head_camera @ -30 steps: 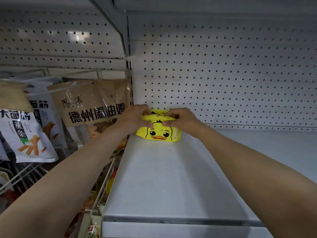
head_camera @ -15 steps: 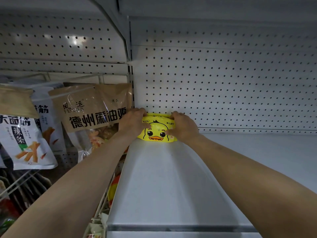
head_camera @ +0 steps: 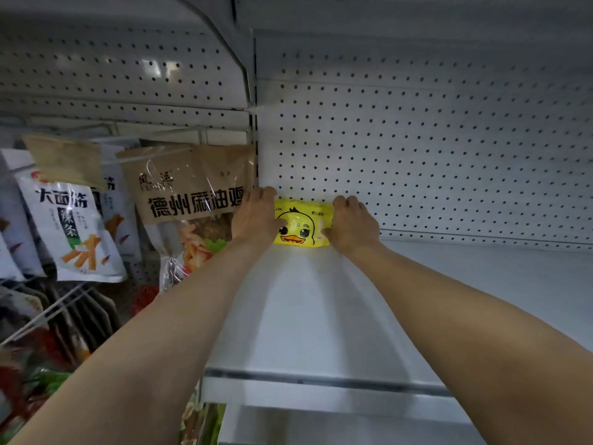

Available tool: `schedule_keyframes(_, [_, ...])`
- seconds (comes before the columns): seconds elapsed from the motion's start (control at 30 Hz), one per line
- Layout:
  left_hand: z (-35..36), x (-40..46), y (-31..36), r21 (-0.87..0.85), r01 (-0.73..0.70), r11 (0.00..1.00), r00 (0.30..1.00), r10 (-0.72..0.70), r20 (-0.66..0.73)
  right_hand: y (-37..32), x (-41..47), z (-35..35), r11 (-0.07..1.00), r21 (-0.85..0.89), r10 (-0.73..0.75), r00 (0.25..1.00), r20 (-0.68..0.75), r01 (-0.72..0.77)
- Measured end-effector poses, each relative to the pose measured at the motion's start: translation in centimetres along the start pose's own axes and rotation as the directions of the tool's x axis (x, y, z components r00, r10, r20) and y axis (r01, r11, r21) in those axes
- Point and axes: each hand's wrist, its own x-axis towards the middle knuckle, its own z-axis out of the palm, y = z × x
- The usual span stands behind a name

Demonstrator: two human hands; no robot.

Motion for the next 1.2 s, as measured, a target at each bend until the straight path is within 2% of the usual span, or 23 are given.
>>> schedule_keyframes(0.3, [-5.3,-7.5,3.8,0.033,0.059,0.998,0.997,-0.061,0.045,1.7,-4.5,-6.5,0.969,0.112,-0.227,0.972,0.056,0.22])
schedule_keyframes(0.47, [-9.1,-13.9,6.1,0.165,0.118,0.979,0.993,-0.121,0.009,2.7,-9.1,-9.9,0.917,0.16,-0.377,0.924,0.059,0.365])
schedule_keyframes(0.7, [-13.4,-24.1,8.5,0.254,0.168,0.952,0.986,-0.165,-0.036,3.4,-16.4,-12.5,0.829,0.152,-0.551,0.832,0.059,0.538])
schedule_keyframes(0.97, [-18.2,-33.7,9.1,0.37,0.279,0.886,0.96,-0.269,-0.08,-1.0,-23.5,-13.2,0.715,0.289,-0.672,0.74,0.028,0.637])
schedule_keyframes(1.2, [-20.6,-39.5,5.2,0.409,0.395,0.823,0.914,-0.396,-0.088,-8.1,-27.3,-10.7,0.597,0.392,-0.771,0.636,0.04,0.699])
